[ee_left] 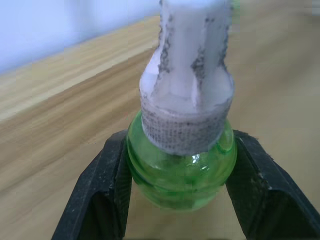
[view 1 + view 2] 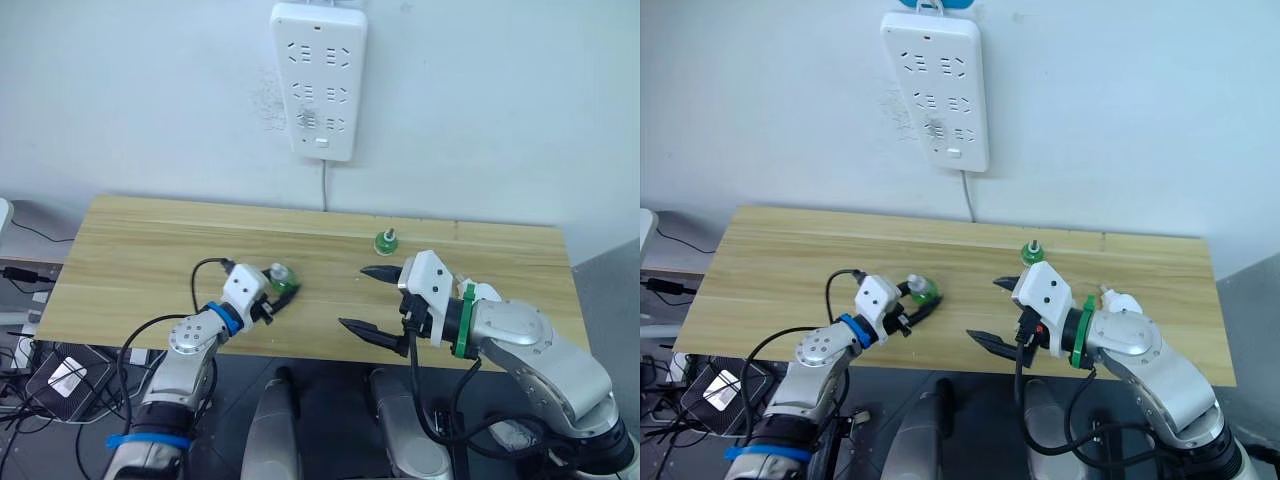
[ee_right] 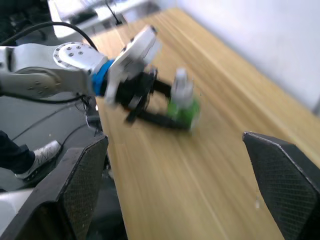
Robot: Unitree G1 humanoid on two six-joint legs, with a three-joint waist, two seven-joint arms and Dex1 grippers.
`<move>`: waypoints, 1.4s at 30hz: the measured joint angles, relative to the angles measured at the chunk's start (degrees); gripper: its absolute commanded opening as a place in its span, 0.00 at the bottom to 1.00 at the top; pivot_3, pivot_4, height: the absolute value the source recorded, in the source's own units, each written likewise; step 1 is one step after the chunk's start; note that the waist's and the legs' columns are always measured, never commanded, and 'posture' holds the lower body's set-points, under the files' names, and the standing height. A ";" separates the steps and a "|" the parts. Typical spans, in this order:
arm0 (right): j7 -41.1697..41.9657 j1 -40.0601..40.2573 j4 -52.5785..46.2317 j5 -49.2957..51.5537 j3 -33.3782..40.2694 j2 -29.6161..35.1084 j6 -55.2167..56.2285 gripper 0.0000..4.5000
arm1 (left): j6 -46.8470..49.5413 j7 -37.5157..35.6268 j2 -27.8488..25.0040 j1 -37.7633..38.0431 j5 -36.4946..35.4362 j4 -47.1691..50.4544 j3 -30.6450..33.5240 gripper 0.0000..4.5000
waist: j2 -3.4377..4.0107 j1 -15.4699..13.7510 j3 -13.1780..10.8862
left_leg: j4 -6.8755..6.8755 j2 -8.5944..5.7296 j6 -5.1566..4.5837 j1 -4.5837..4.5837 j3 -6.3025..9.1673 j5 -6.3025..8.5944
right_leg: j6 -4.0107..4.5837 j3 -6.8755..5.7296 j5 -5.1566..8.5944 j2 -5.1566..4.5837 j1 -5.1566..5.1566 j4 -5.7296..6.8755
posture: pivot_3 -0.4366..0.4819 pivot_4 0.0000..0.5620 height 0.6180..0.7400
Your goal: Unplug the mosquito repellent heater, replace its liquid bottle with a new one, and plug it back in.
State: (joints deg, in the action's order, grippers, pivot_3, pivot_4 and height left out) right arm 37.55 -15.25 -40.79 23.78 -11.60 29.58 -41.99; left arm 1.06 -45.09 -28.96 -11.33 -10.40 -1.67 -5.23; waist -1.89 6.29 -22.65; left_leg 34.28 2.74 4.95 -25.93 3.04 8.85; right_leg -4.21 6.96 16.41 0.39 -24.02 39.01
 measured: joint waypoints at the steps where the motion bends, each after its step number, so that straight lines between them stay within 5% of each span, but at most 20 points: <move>1: 0.25 -0.01 0.00 -0.01 -0.09 0.42 0.39 1.00 | 3.16 -1.45 -1.06 -0.56 -1.16 3.25 -0.45 0.50 | -0.01 0.00 0.03 | 0.00 -0.02 -0.01 -0.01 -0.03 0.00 | 0.00 0.02 0.00 -0.01 0.00 -0.01 | 0.27 0.58 1.00; 9: 0.01 -4.65 2.31 4.37 -0.43 -2.39 -2.51 1.00 | 20.79 -11.59 -4.75 -9.36 -8.91 13.02 -4.56 0.50 | -0.65 0.58 1.74 | -0.03 -0.04 -0.03 -0.18 0.04 0.01 | 0.00 -0.13 -0.01 -0.02 -0.13 -0.05 | 0.25 0.45 1.00; 19: -4.09 -8.18 8.67 -0.32 -3.38 -6.60 -0.16 1.00 | 25.04 -16.09 -5.18 -14.80 -9.98 13.03 -5.74 0.50 | -0.66 1.34 2.77 | -0.08 -0.04 -0.03 -0.19 0.16 0.00 | 0.05 -0.24 -0.04 -0.02 -0.12 0.00 | 0.25 0.42 1.00; 22: -4.35 -8.53 9.77 -1.83 -4.31 -7.58 1.39 0.86 | 25.16 -16.60 -4.98 -15.44 -9.98 13.03 -5.74 0.50 | -0.66 1.49 3.03 | -0.07 -0.04 -0.03 -0.20 0.18 0.00 | 0.11 -0.26 -0.07 -0.02 -0.11 0.01 | 0.26 0.41 1.00; 30: -3.26 -8.43 10.76 -4.30 -5.65 -7.26 4.16 0.24 | 25.71 -16.83 -4.72 -15.43 -9.96 12.58 -5.71 0.50 | -0.66 1.60 3.77 | 0.01 -0.04 -0.03 -0.19 0.23 0.00 | 0.32 -0.31 -0.20 -0.02 -0.07 0.07 | 0.26 0.41 1.00; 37: -2.66 -8.28 11.42 -4.66 -5.57 -7.35 5.35 0.24 | 24.51 -16.75 -3.62 -15.32 -10.07 11.18 -5.44 0.50 | -0.67 1.59 4.52 | 0.14 -0.04 -0.04 -0.19 0.26 0.00 | 0.33 -0.33 -0.21 -0.01 -0.03 0.15 | 0.26 0.40 1.00; 42: -2.54 -8.29 11.89 -4.61 -5.31 -7.37 6.35 0.24 | 22.37 -16.94 -2.83 -15.38 -9.92 6.81 -5.36 0.86 | -0.68 1.62 4.76 | 0.44 -0.05 -0.05 -0.17 0.29 0.00 | 0.33 -0.33 -0.21 0.01 -0.04 0.53 | 0.25 0.40 1.00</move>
State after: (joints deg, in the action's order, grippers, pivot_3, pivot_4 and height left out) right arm 35.01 -23.54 -28.90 19.17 -16.91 22.21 -35.64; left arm 23.43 -62.03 -31.79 -26.71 -20.32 5.14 -10.59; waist -2.56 7.92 -17.89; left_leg 34.73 2.69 4.91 -26.10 3.33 8.86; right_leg -3.88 6.63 16.21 0.40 -24.06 39.55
